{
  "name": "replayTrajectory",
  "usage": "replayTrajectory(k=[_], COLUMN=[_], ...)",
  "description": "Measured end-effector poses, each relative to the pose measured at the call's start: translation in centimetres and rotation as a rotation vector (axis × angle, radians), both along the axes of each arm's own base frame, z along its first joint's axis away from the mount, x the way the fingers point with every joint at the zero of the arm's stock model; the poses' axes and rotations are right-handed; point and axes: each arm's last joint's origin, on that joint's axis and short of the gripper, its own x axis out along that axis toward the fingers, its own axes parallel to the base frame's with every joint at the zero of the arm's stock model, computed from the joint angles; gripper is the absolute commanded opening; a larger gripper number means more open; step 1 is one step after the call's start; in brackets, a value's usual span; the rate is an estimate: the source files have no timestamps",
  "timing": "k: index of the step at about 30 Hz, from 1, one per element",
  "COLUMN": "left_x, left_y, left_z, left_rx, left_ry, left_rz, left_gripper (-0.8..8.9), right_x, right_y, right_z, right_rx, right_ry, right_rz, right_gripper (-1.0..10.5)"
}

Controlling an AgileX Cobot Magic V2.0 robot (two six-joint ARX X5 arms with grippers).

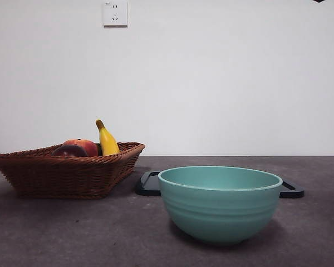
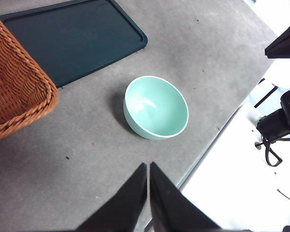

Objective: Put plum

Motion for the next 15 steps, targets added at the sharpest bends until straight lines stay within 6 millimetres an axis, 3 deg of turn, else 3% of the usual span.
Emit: replayTrajectory(k=[4,7,11,15], left_x=[-0.2,-0.5,-0.9,-1.9], left_y=[0.2,0.8,2.1,3.3], left_z=[0.6,2.2,4.0,3.7], left_rx=[-0.005,-0.018,-0.005,0.025], left_ry=[-0.096,-0.312,-0.635,-0.858], left_rz=[-0.007,0.039,0.240,0.486], left_gripper=[0.07,0.07,0.07,0.07], right_x=[0.0,0.0,0.0,0.0], right_y=[0.0,0.0,0.0,0.0], right_z=[0.0,0.0,0.0,0.0], right_rx=[0.000,0.000,0.000,0.000], right_ry=[0.000,0.000,0.000,0.000], right_rz=[0.000,0.000,0.000,0.000], right_gripper=[0.1,0.1,0.1,0.1])
